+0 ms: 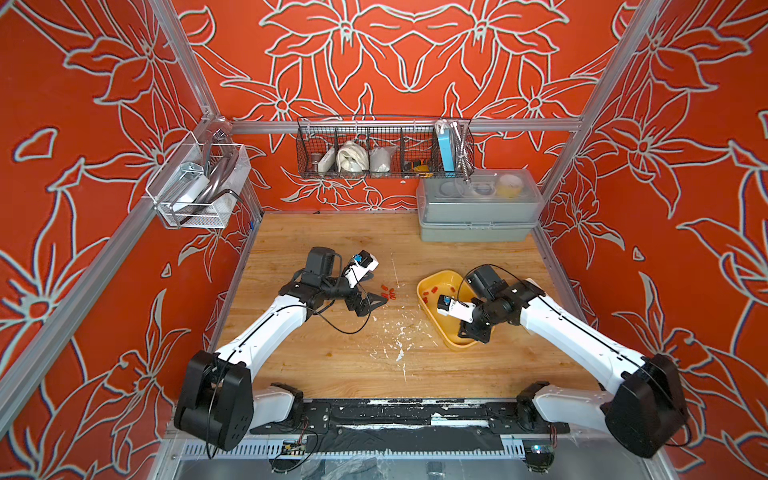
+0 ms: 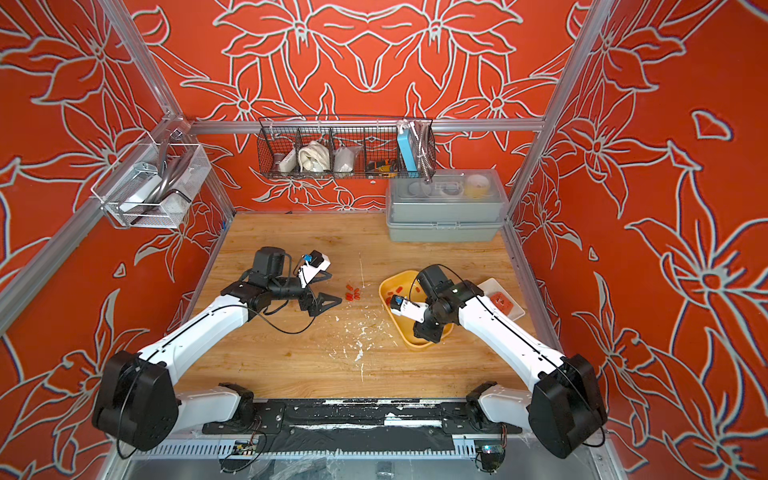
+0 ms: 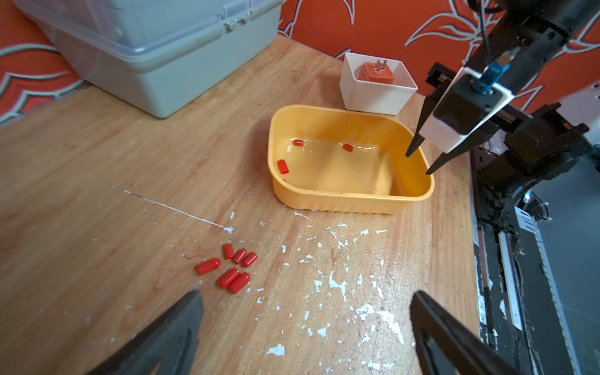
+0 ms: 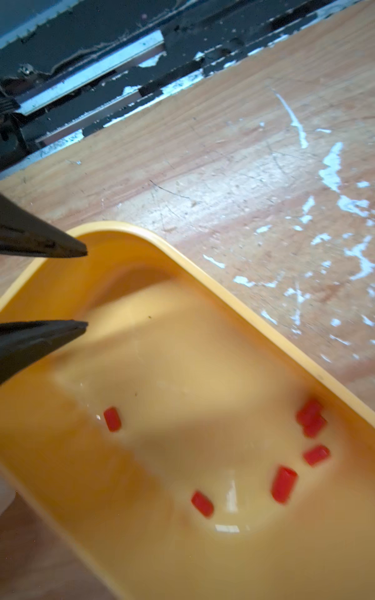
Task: Take the screw protection sleeves out of the storage box
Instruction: Adjust the storage box at the center of the board.
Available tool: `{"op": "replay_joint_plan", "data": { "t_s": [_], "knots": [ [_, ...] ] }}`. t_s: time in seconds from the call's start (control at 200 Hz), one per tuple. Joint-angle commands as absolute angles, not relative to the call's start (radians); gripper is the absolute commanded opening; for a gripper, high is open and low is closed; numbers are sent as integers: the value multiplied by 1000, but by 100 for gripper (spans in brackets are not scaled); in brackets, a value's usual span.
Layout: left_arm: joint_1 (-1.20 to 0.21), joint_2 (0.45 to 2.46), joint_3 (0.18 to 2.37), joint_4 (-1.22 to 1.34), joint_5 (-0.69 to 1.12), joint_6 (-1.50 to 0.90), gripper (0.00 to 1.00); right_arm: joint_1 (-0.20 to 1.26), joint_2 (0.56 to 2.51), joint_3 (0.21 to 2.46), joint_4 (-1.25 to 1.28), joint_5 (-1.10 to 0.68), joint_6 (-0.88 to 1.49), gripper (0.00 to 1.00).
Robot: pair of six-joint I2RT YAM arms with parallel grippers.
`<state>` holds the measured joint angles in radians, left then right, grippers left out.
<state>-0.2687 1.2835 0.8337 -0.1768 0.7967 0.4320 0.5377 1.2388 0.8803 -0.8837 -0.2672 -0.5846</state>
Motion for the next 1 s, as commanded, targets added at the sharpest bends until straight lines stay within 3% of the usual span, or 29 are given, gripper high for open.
{"op": "replay_joint_plan", "data": {
  "t_s": [0.0, 0.285, 0.47, 0.595, 0.876, 0.996],
  "knots": [
    [-288, 1296, 831, -207, 833, 472, 98, 548, 1286, 869, -849, -309, -577, 29],
    [-291, 1289, 839, -232, 822, 495, 98, 594, 1469, 982, -819, -470, -528, 25],
    [-291, 1289, 846, -239, 825, 494, 98, 640, 1539, 1076, -853, -571, -511, 30],
    [-298, 1290, 851, -243, 834, 498, 98, 629, 1483, 1080, -922, -483, -608, 35],
    [-357, 1343, 928, -454, 916, 712, 98, 612, 1166, 931, -1024, -272, -765, 57],
    [-401, 1370, 970, -552, 945, 783, 98, 616, 1128, 872, -998, -226, -794, 72]
  ]
}}
